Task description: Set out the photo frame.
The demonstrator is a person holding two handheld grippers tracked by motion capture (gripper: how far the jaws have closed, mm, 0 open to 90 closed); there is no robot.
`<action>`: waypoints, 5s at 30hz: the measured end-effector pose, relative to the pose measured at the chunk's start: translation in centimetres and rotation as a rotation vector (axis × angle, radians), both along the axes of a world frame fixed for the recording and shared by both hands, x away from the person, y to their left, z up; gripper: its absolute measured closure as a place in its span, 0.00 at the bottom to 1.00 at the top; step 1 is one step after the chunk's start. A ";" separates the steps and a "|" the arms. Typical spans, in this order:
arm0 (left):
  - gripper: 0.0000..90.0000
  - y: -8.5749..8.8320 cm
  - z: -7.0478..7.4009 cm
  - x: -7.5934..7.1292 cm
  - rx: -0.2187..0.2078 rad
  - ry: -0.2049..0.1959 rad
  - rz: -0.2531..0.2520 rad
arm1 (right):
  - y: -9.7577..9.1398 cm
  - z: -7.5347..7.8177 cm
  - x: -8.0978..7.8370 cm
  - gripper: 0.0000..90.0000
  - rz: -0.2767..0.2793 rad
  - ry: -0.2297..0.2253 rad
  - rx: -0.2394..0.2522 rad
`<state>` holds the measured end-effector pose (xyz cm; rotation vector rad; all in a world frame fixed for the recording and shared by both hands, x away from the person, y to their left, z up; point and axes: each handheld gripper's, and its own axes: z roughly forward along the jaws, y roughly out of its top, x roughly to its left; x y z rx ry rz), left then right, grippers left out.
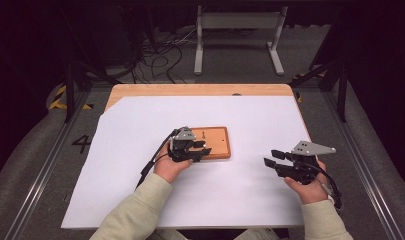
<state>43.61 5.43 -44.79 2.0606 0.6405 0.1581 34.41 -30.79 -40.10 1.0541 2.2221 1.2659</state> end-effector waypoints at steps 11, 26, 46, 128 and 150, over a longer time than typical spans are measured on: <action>0.92 0.2 -0.1 0.3 0.006 -0.020 0.010 | 0.2 -0.2 0.0 0.61 0.008 0.004 -0.005; 0.93 0.1 -0.7 -0.4 0.029 -0.128 -0.006 | 0.3 -0.1 0.0 0.61 0.014 0.000 -0.002; 0.93 -0.1 -1.3 -3.4 0.218 -0.510 -0.113 | 1.0 0.0 0.4 0.61 0.031 -0.006 -0.011; 0.92 0.3 -2.4 -6.0 0.304 -0.583 -0.094 | 11.2 -0.8 14.5 0.51 0.204 0.384 -0.003; 0.60 4.7 -0.1 -9.1 0.149 -0.380 -0.100 | 10.5 1.1 9.5 0.64 0.331 0.179 -0.154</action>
